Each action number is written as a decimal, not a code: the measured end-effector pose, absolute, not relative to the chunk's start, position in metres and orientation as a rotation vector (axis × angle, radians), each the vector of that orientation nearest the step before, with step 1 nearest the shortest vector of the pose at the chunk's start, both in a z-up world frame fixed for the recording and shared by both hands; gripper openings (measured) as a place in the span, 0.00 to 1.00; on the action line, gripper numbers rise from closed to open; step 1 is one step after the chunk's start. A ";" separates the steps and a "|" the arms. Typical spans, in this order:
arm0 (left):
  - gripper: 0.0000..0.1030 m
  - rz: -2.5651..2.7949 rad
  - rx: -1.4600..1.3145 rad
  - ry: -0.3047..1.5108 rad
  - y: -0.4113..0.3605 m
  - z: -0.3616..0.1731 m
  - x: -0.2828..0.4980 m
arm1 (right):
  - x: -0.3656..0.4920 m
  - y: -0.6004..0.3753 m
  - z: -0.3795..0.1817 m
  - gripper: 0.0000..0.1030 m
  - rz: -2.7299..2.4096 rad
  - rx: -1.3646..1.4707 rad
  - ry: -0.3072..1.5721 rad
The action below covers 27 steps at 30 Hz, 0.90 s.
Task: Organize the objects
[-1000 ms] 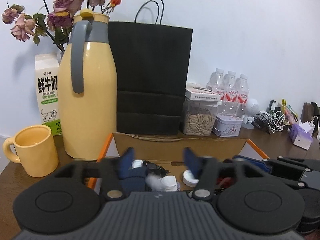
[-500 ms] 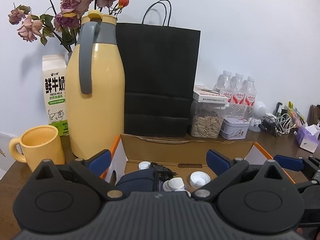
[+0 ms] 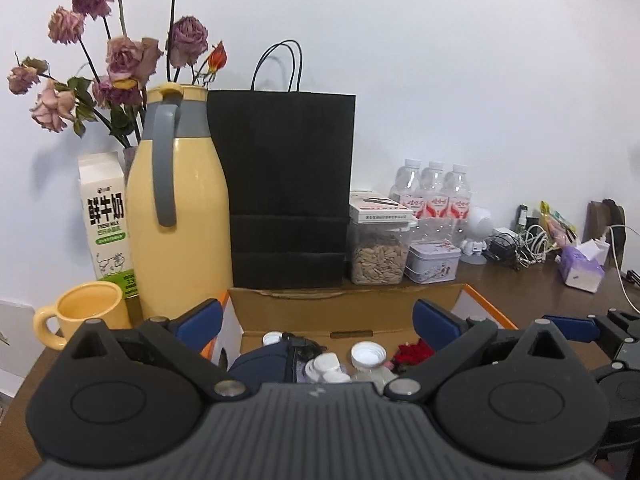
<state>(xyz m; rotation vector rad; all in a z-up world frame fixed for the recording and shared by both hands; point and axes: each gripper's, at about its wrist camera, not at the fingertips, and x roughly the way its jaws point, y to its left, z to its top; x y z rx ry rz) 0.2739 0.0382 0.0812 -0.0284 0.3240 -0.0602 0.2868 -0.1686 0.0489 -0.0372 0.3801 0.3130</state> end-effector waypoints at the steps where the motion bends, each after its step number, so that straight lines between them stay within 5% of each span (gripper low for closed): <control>1: 1.00 -0.062 -0.028 0.328 0.038 0.081 0.267 | 0.280 -0.170 0.050 1.00 0.310 -0.038 0.385; 27: 1.00 -0.010 -0.033 0.490 0.028 0.046 0.111 | 0.133 -0.207 0.044 1.00 0.294 -0.006 0.469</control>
